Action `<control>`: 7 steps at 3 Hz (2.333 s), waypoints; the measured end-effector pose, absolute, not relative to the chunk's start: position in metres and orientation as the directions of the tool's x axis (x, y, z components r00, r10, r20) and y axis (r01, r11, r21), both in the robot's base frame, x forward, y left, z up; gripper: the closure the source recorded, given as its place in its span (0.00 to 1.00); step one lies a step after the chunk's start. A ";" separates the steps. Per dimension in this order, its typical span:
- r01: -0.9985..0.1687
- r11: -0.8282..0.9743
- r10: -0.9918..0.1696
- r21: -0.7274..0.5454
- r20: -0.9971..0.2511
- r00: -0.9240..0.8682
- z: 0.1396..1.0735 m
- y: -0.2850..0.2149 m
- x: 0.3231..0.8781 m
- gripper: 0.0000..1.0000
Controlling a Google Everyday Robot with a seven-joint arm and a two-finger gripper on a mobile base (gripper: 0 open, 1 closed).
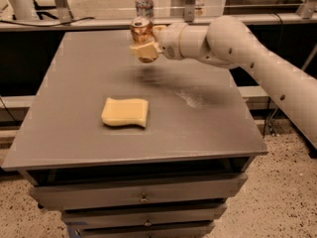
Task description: Move orange can near water bottle
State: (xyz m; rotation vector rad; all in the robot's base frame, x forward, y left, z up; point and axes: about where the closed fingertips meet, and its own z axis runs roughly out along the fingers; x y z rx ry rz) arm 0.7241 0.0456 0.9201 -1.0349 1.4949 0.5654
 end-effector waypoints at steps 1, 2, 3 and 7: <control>-0.795 0.566 -0.320 -0.218 -0.947 0.032 0.914 -0.015 0.756 1.00; -0.742 0.628 -0.321 -0.235 -0.947 0.028 0.914 -0.058 0.794 1.00; -0.711 0.662 -0.303 -0.237 -0.952 0.035 0.914 -0.075 0.831 1.00; -0.751 0.650 -0.214 -0.119 -0.976 -0.030 0.874 -0.036 0.898 0.82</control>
Offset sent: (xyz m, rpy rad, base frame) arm 0.1170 -0.1672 -0.0009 -0.0183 -0.0523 -0.2947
